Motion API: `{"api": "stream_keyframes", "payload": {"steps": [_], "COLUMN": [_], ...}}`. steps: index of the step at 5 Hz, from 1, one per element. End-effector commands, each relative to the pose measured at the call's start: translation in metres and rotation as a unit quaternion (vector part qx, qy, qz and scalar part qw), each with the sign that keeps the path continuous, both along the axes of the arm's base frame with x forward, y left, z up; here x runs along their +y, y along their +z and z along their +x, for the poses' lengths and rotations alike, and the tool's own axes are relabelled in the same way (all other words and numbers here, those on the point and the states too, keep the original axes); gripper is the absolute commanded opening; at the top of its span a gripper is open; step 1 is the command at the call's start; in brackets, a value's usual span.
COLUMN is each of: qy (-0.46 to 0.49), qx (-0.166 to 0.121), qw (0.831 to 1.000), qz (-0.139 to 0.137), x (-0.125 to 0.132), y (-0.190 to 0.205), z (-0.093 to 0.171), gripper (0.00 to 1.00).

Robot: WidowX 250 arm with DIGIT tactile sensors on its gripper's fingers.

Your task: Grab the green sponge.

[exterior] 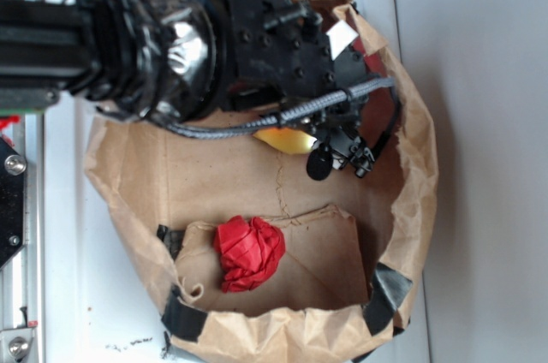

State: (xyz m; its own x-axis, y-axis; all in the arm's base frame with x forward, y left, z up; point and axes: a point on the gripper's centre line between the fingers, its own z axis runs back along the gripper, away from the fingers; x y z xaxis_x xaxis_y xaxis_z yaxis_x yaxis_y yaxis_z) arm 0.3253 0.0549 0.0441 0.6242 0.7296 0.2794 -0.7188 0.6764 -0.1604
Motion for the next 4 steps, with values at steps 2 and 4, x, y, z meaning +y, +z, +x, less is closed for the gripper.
{"api": "stream_keyframes", "payload": {"steps": [2,4], "qy": [-0.034,-0.064], "qx": [-0.033,-0.015], "qw": [0.999,0.998], "qz": [0.015,0.004], "x": [-0.001,-0.009], "y": [0.037,0.072], "z": [-0.004,-0.015], "gripper": [0.00,0.00]}}
